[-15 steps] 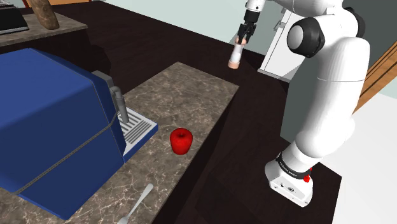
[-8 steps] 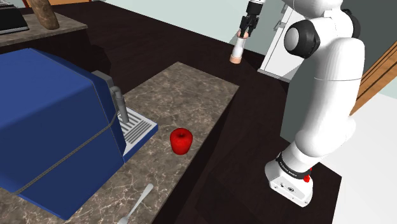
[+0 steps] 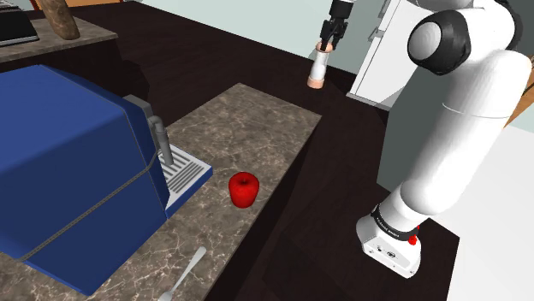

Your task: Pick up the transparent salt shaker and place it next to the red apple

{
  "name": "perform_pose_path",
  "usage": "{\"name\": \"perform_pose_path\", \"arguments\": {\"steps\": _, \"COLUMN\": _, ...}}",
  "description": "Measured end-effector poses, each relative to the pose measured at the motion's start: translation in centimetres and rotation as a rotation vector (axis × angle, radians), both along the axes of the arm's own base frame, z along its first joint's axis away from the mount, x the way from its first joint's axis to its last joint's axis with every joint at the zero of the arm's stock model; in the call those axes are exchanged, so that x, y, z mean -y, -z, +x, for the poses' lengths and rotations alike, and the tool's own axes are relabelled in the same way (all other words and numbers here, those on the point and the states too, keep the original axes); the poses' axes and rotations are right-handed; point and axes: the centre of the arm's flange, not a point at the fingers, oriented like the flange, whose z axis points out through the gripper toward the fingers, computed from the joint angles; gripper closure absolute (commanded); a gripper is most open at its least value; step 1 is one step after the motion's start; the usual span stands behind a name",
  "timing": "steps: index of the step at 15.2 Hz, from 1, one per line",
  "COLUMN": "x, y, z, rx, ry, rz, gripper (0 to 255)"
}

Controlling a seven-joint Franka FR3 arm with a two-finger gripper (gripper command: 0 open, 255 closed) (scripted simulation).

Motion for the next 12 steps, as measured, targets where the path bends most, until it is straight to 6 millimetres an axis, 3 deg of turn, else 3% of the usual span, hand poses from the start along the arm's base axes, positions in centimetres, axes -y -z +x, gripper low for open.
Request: {"name": "perform_pose_path", "arguments": {"steps": 12, "x": -15.2, "y": -0.2, "z": -5.4, "rx": -0.001, "ry": -0.001, "rz": 0.0, "gripper": 255}}
